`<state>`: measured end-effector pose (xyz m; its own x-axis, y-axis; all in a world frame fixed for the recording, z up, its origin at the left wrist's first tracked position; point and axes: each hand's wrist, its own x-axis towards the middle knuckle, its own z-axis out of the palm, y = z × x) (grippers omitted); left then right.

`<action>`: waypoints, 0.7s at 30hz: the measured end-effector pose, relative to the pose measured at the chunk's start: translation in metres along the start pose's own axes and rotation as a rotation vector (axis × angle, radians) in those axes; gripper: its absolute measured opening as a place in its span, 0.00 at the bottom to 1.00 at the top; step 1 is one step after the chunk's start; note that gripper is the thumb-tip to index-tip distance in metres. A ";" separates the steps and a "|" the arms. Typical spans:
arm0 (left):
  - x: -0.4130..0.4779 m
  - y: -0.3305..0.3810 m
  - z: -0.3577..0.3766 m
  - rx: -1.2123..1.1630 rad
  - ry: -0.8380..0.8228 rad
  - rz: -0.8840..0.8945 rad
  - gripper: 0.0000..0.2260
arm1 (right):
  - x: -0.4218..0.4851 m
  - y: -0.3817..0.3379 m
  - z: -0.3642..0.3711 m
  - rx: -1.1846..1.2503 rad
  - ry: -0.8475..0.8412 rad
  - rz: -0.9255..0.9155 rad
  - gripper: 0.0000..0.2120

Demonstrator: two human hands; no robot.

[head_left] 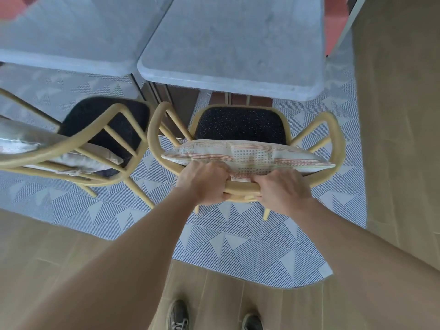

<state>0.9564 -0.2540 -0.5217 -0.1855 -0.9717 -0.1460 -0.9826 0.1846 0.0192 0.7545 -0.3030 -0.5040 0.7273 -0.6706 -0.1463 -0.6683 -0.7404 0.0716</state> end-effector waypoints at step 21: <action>-0.058 -0.033 0.010 -0.043 -0.024 0.127 0.14 | -0.019 -0.090 -0.011 0.004 -0.120 0.153 0.11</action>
<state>0.9996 -0.2020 -0.5234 -0.3085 -0.9370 -0.1637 -0.9508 0.2988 0.0813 0.8025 -0.2234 -0.4970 0.5931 -0.7652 -0.2503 -0.7707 -0.6296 0.0985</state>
